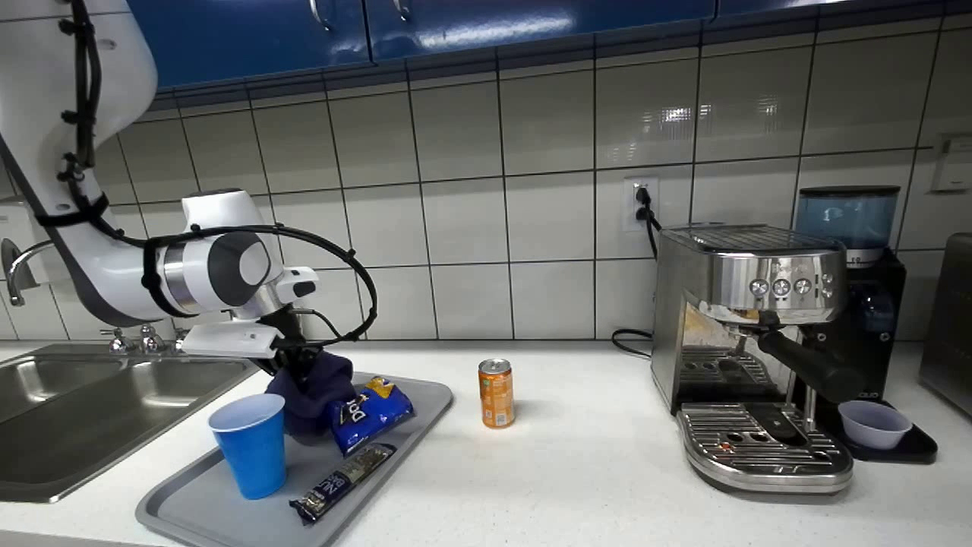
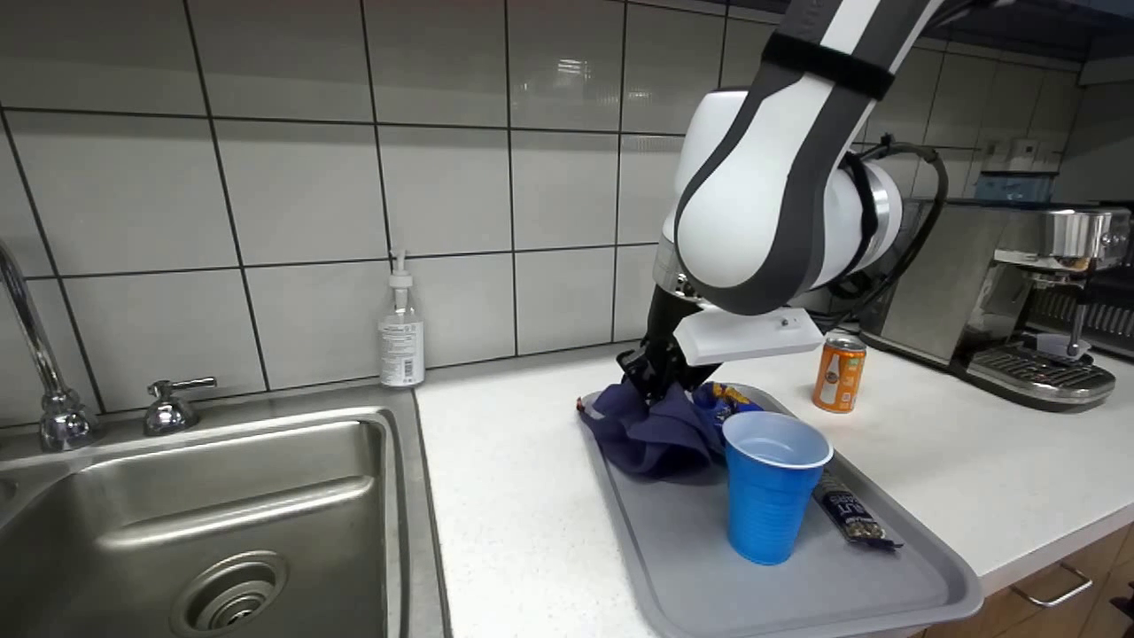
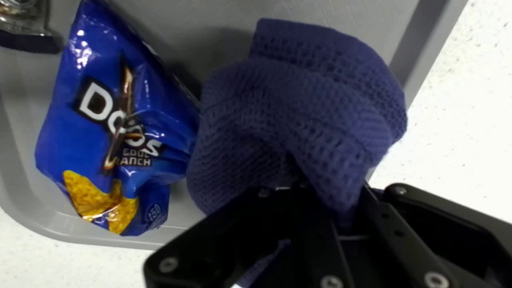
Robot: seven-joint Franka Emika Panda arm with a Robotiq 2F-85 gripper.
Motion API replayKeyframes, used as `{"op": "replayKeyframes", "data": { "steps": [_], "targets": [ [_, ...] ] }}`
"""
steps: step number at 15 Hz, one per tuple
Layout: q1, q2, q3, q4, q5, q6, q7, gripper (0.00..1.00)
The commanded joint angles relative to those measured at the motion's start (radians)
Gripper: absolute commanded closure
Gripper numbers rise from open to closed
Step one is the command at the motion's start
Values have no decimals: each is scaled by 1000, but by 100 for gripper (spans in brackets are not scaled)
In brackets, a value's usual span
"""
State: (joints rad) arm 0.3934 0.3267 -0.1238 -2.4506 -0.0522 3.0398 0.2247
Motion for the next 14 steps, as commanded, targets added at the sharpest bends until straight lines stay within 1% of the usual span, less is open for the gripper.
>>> {"op": "replayKeyframes", "data": {
  "steps": [1,5,6,7,8,11,14],
  "targets": [
    [-67,26,52,38,9,-34,-13,98],
    [-86,45,66,57,9,-37,-17,97],
    [-90,47,71,60,10,-38,-19,67],
    [-93,47,75,62,10,-38,-20,65],
    [-91,47,75,63,9,-38,-19,59],
    [-85,35,70,59,2,-40,-17,37],
    [-60,4,52,45,-17,-46,-11,14]
  ]
}}
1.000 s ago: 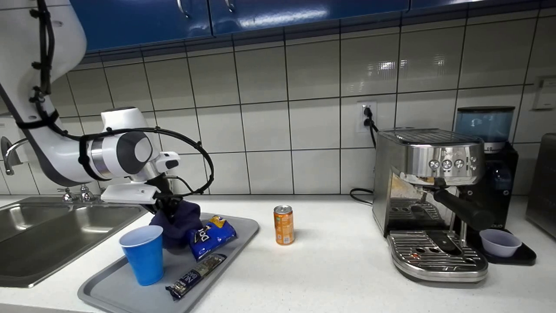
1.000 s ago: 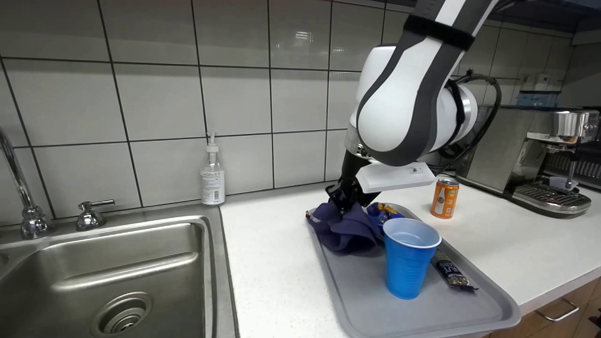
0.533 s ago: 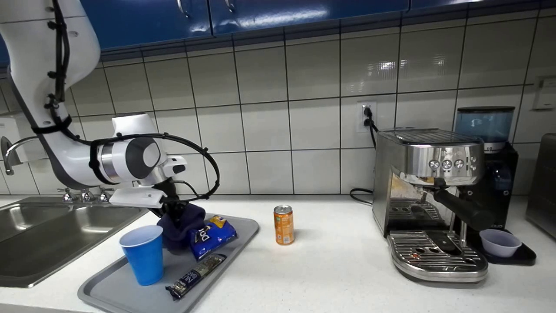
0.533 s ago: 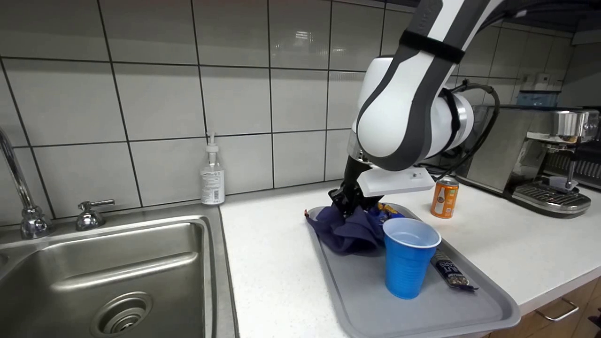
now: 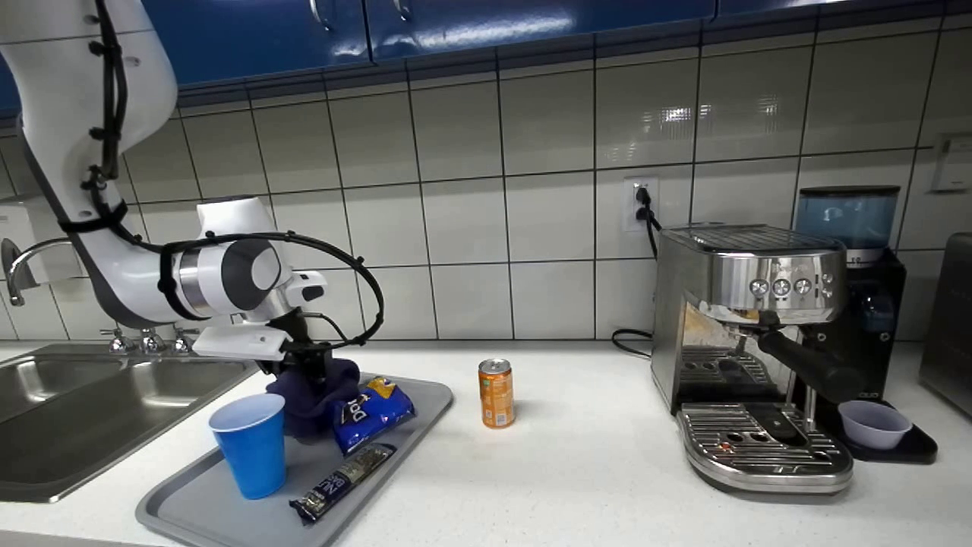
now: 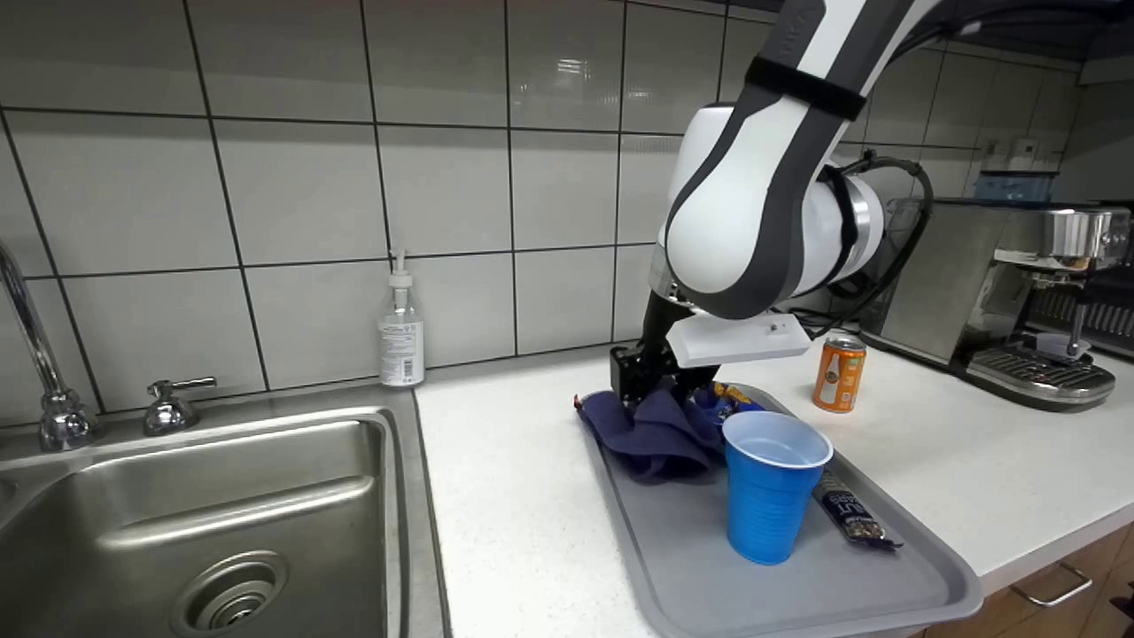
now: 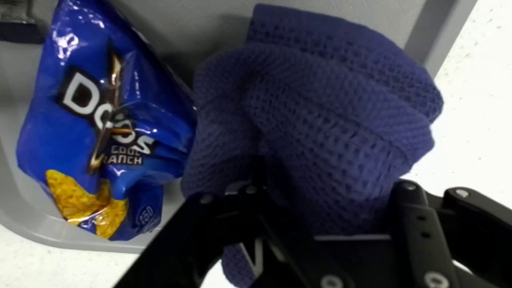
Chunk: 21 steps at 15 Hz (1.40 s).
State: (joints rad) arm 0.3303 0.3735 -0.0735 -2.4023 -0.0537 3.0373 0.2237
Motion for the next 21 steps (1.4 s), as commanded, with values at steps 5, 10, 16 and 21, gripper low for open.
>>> {"op": "replayKeyframes", "data": {
  "steps": [5,10,16,21],
  "targets": [
    [31,-112,-19,-37,-49,-32,3,0],
    [55,-157,-26,-47,-61,-51,10,0],
    [81,-178,-13,-59,-53,-86,1,0],
    [56,-213,22,-87,-98,-119,24,0]
  ]
}}
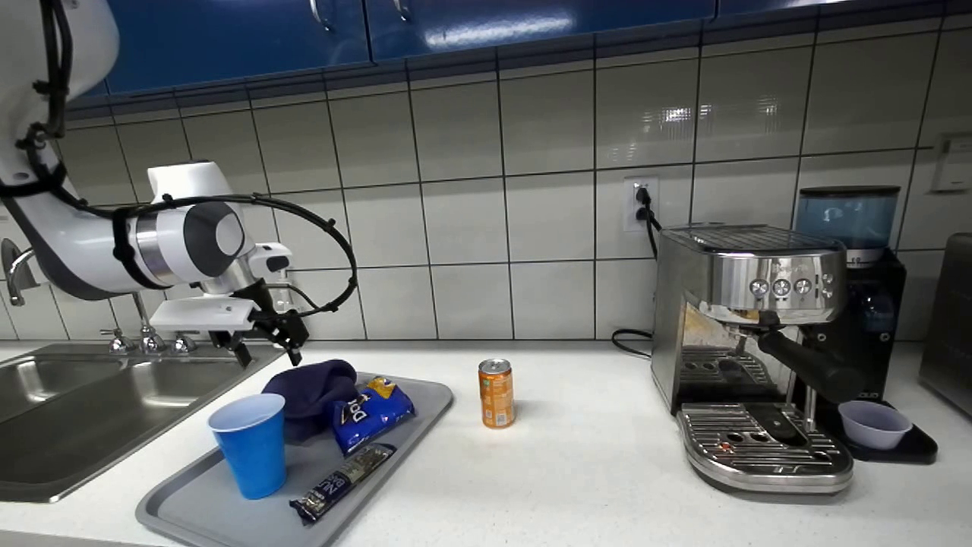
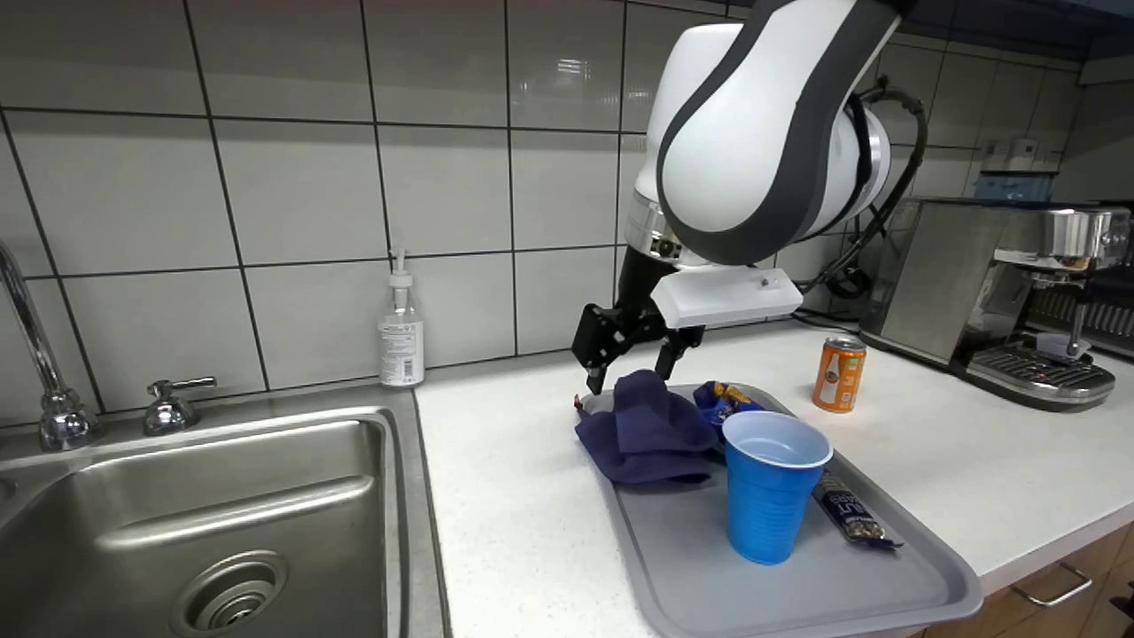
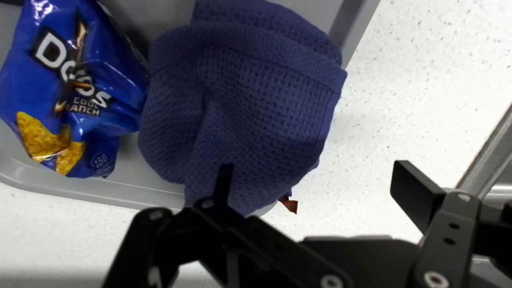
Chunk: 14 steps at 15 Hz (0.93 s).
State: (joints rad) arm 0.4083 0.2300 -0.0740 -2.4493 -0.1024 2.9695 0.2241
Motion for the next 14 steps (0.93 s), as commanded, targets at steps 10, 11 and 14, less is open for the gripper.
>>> {"op": "replayKeyframes", "data": {
  "steps": [10,11,14],
  "targets": [
    [-72,-225,88,-138,-162,-192,58,0],
    [-85,-241,102,-155,-163,-196,62,0],
    [-119,-297,136,-207,-166,-209,93,0]
  ]
}}
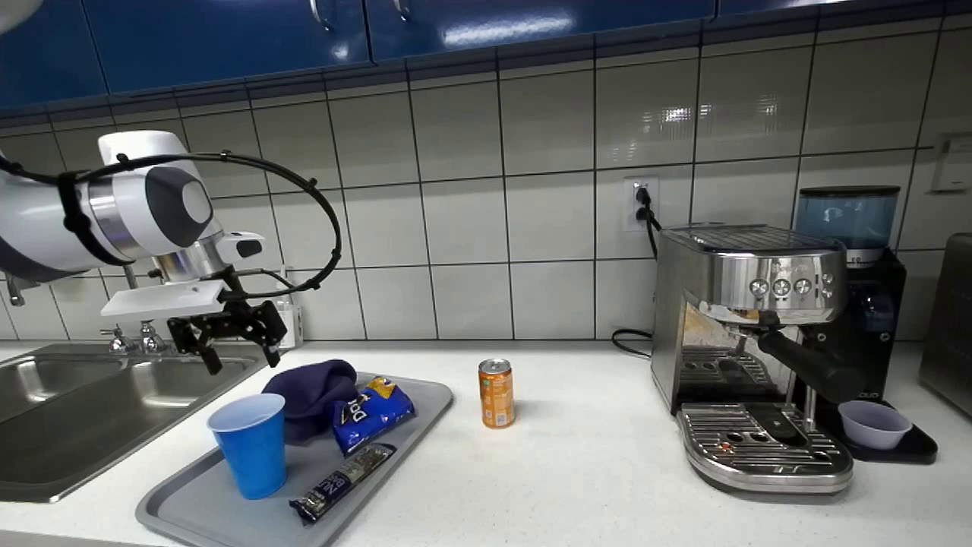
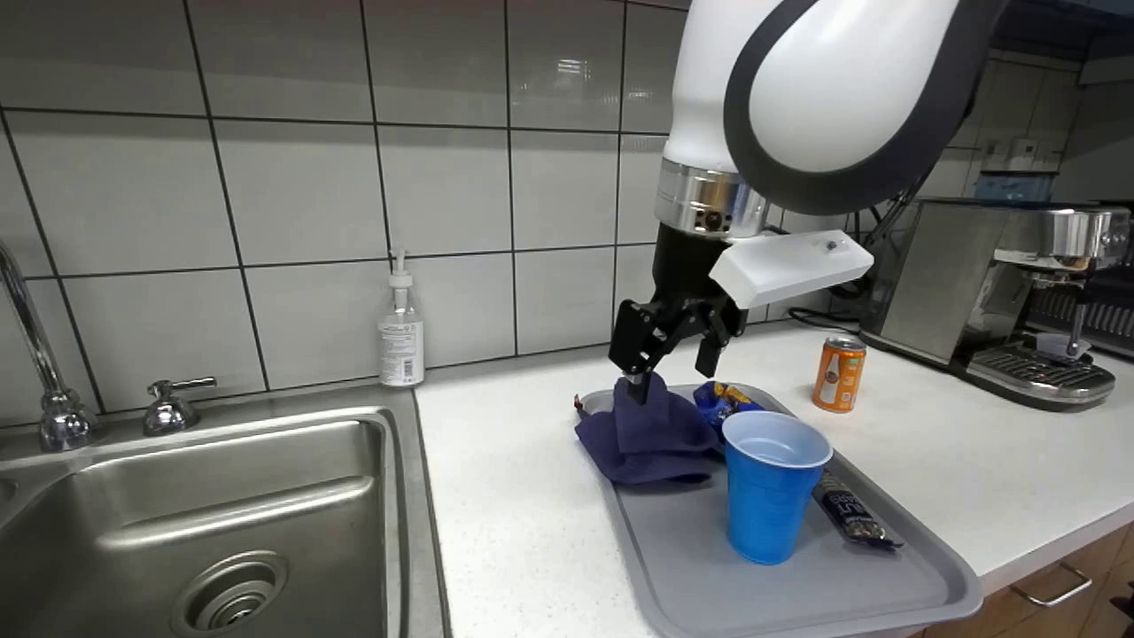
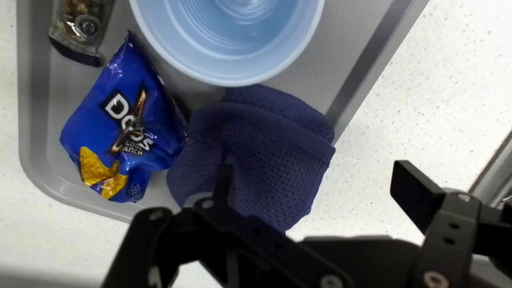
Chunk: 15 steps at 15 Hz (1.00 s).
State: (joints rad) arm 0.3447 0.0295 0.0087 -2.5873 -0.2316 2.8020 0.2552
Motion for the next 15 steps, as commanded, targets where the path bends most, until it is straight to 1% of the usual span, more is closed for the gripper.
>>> {"op": "replayKeyframes", "data": {
  "steps": [1,5,10,14,15],
  "targets": [
    [-67,-116,65,-84,-41,-53,77,0],
    [-115,-215,113,-141,-51,-121,124,0],
    [-155,-317,165,-182,-12,-193,109,0],
    [-163,-348,180,-190,31,-216,85,0],
    [-168,-298,181,-165,26,-188,73,0]
  ]
}}
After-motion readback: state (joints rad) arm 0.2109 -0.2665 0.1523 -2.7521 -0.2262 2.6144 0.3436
